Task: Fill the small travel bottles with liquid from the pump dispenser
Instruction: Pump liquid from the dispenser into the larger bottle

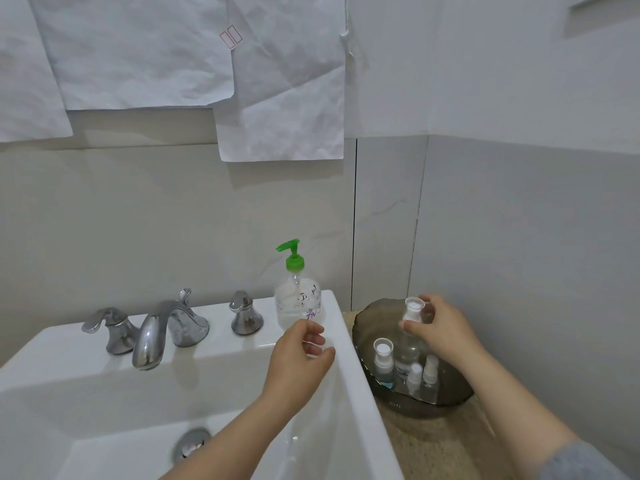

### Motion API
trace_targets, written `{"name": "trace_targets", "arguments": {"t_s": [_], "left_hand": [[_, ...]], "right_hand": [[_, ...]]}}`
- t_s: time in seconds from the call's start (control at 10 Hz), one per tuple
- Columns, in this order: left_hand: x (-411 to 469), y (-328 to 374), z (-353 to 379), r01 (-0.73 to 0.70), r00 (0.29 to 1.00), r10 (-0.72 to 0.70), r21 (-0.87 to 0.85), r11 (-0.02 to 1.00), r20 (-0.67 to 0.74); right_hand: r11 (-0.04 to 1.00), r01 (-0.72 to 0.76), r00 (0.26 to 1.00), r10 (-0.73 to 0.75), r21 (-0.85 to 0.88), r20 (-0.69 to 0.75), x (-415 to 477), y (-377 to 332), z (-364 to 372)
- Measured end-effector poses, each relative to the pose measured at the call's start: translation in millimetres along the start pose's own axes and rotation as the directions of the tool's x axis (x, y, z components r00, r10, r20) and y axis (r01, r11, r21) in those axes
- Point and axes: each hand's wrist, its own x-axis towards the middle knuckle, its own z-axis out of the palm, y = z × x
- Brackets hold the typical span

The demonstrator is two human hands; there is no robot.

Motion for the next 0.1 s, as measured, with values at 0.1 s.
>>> {"name": "trace_targets", "arguments": {"t_s": [0.1], "left_hand": [[-7.7, 4.4, -3.9, 0.004, 1.0, -0.004, -0.007, 1.0, 0.009]], "right_hand": [[0.998, 0.051, 0.991, -0.045, 0.04, -0.123, -15.9, -11.3, -3.7]]}}
